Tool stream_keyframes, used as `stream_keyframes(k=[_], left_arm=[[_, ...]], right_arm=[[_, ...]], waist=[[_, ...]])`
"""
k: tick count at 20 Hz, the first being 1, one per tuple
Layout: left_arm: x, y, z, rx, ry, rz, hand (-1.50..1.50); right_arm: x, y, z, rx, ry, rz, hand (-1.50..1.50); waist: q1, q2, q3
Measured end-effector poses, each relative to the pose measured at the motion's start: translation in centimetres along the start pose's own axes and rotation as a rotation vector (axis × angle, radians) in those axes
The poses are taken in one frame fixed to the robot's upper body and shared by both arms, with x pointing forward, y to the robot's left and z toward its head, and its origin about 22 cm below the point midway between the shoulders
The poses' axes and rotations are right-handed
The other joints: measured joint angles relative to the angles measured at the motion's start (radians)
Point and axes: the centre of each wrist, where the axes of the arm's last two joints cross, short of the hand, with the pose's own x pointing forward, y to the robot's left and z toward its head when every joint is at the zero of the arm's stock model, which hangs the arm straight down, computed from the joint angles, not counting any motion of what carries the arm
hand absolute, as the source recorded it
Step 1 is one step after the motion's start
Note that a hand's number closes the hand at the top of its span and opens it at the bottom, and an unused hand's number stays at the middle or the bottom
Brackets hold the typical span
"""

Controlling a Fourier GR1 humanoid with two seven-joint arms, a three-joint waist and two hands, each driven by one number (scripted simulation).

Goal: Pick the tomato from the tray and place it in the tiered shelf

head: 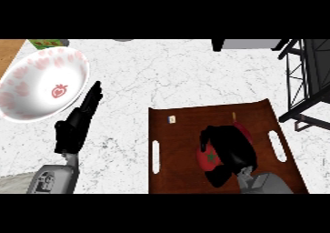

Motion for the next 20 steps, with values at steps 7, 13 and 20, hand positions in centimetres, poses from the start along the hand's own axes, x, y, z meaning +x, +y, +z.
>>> stream_keyframes(k=[7, 13, 20], left_arm=[[-0.6, 0.5, 0.4, 0.024, 0.022, 0.002, 0.0], [-0.8, 1.4, 0.8, 0.065, 0.027, 0.005, 0.0], [-1.1, 2.2, 1.2, 0.104, 0.03, 0.002, 0.0]], right_arm=[[-3.0, -0.7, 3.9, 0.175, -0.418, 0.113, 1.5], [-6.7, -2.9, 6.8, 0.226, -0.672, -0.036, 1.5], [-12.5, -8.5, 9.3, 0.143, -0.834, -0.179, 1.5]], waist=[[-0.033, -0.006, 0.006], [-0.081, -0.002, 0.01], [-0.115, 0.0, 0.008]])
